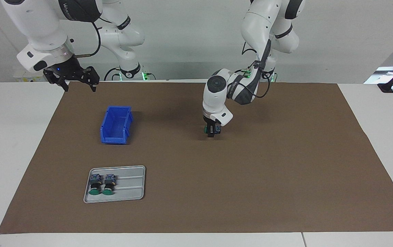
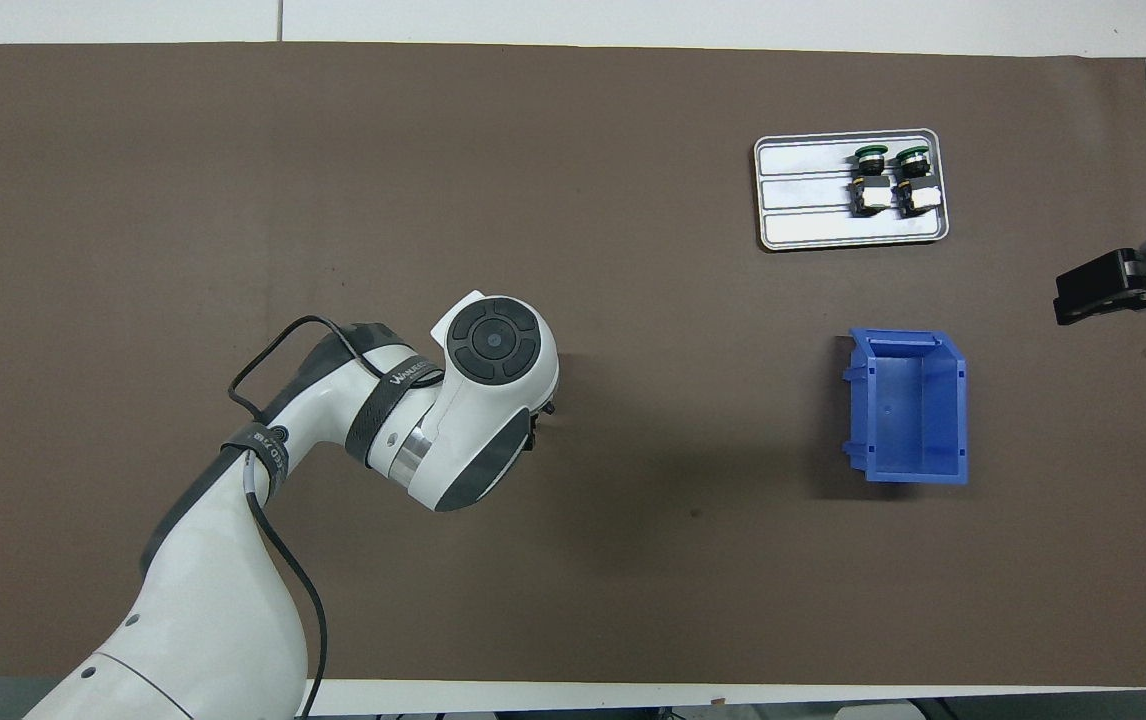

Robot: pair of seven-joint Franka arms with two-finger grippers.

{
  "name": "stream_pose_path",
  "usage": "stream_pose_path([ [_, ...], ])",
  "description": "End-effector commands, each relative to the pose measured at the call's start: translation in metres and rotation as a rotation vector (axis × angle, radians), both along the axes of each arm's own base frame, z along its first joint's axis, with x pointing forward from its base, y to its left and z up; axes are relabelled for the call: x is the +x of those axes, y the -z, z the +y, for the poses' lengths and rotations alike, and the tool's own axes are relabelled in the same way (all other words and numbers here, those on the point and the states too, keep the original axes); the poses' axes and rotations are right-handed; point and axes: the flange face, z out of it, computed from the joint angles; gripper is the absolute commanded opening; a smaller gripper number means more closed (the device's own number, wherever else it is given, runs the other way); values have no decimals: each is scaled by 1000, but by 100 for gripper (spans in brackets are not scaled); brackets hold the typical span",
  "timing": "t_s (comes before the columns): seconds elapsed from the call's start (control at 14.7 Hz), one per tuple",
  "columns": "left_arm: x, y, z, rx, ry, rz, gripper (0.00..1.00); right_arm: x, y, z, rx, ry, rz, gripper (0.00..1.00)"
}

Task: Place and press button with both arms
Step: 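Lower the left gripper around the green button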

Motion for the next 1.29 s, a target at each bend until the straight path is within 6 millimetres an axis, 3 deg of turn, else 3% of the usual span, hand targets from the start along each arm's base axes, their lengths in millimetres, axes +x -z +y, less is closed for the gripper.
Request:
stream_pose_path([
  [0.0, -2, 1, 0, -11, -19, -7, 42, -5, 1, -1, 5, -12, -5, 99],
  [0.27, -1, -2, -1, -13, -17, -8, 22, -5, 0, -2, 5, -11, -6, 99],
  [0.41, 2, -8, 2, -19, -22, -12, 17, -5, 0, -1, 5, -12, -6, 99],
  [0.55, 13, -27, 13, -39, -46, -32, 15, -5, 1, -1, 5, -12, -5, 99],
  [0.82, 27, -46, 31, -80, -95, -35, 15, -5, 0, -2, 5, -11, -6, 99],
  [1.09, 38, -44, 51, -214, -44, 42, 14, -5, 0, -1, 5, -12, -6, 99],
  [1.23, 60, -45, 78, -323, -94, 78, 14, -5, 0, -2, 5, -11, -6, 99],
])
